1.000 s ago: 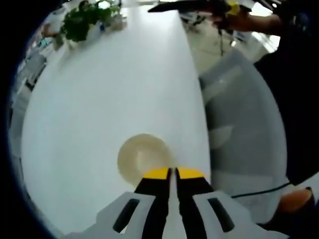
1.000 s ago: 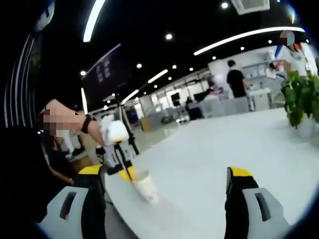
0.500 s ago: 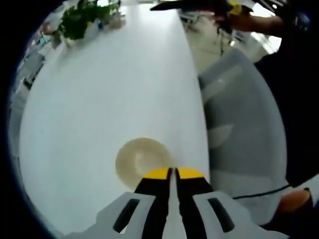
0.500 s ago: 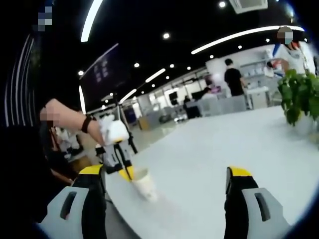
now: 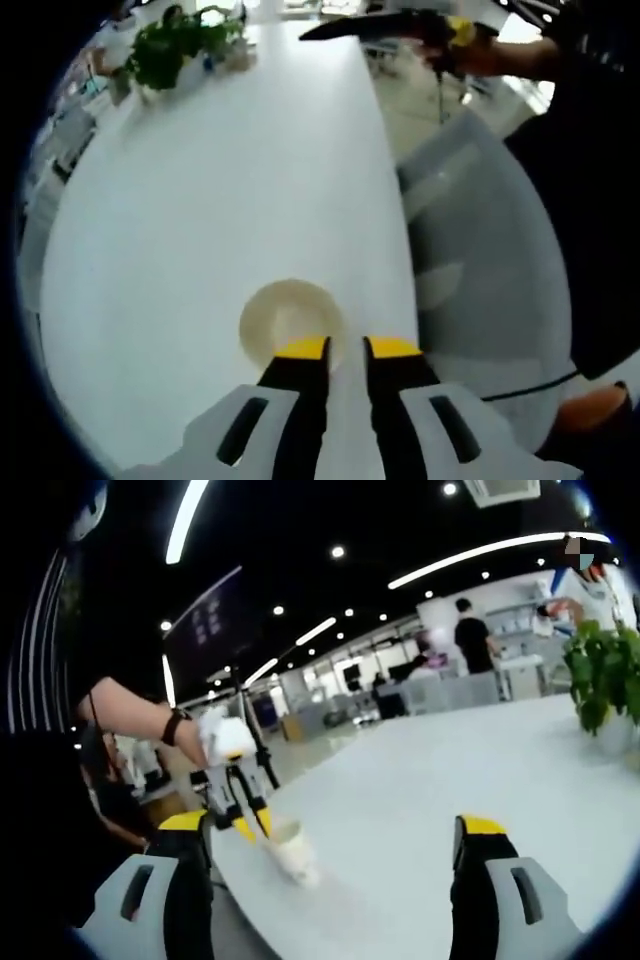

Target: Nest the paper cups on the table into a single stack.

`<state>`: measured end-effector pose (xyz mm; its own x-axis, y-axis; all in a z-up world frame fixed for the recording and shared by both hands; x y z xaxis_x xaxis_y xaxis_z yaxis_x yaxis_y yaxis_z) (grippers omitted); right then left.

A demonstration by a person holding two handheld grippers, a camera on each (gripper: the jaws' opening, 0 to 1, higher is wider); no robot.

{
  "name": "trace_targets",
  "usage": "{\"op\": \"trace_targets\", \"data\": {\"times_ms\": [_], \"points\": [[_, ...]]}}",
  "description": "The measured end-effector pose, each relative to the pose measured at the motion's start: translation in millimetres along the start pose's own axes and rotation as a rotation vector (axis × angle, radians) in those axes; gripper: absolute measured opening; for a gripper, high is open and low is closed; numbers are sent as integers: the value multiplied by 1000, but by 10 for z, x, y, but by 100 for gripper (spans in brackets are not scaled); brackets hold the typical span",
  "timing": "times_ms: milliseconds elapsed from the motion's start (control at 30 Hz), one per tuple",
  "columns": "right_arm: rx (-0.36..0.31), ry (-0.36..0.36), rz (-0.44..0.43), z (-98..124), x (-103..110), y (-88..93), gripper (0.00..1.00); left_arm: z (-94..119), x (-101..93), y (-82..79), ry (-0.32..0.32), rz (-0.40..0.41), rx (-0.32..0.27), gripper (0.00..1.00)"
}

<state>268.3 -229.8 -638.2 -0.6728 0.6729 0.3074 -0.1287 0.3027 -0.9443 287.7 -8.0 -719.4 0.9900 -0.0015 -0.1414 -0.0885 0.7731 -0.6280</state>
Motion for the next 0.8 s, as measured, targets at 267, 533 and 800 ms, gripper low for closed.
{"op": "trace_targets", "data": {"times_ms": [267,533,800], "points": [[9,-12,-3,-62,57,18,99,61,-32,-15,-18,28,-50,23],[19,-23,0,-101,88,-3,99,83,-33,-70,-51,75,-120,45],[26,-28,2,-154,79,-9,99,172,29,-146,-113,64,-217,73]]}}
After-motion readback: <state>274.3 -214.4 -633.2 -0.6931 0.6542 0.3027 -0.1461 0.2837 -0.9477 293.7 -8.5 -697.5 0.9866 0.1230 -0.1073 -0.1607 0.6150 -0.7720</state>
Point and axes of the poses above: the point that each gripper's makers call its tool centre point, and the gripper's own axes: z roughly backward along the fingers, x roughly to its left, y roughly out of its underside, the point moved 3 cm from there along z, roughly backward along the fingers, and after that the axes turned 15 degrees about -x, right-handed, at the moved point
